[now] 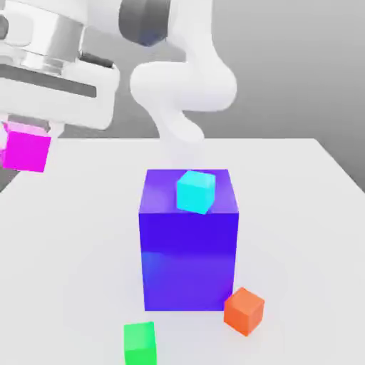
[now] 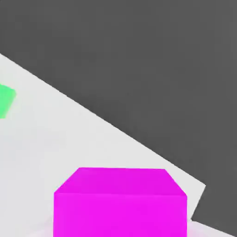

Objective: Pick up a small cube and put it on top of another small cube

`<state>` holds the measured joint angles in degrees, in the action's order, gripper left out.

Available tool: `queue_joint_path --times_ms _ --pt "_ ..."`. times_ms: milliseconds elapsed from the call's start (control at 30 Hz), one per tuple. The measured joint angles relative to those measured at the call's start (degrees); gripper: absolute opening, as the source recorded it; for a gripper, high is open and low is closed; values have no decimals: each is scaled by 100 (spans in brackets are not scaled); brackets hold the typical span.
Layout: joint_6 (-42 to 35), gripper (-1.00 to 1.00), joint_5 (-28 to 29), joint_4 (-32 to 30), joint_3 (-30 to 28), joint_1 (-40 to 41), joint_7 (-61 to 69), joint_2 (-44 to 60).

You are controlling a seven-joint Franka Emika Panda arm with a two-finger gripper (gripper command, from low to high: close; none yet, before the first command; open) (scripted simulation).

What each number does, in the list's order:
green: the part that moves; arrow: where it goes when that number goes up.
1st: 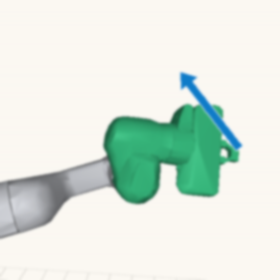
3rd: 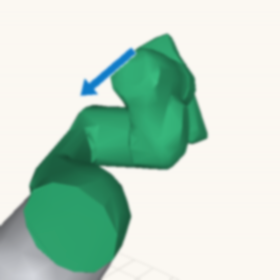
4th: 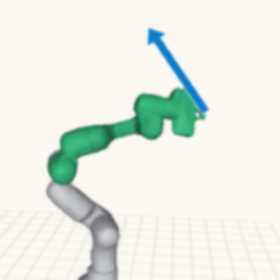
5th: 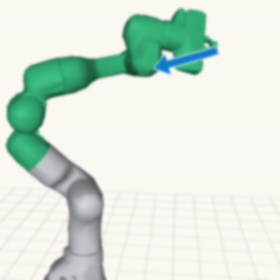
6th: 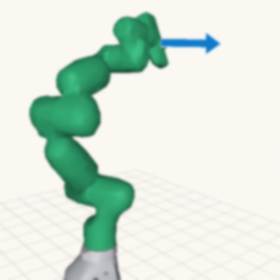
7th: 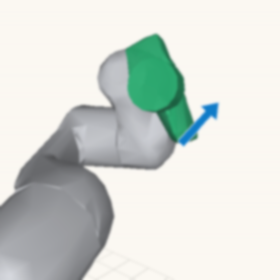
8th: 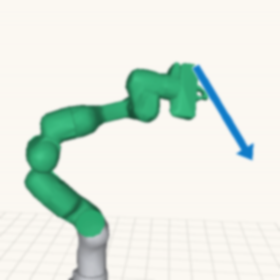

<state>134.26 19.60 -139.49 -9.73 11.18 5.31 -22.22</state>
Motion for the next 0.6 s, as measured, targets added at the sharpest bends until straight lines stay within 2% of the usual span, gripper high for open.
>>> queue_joint_path --times_ms 300,600 --pt "-167 -100 77 -38 -598 -525 2923 -510" --pt "-67 -100 66 -95 -1411 -1201 5845 -520"
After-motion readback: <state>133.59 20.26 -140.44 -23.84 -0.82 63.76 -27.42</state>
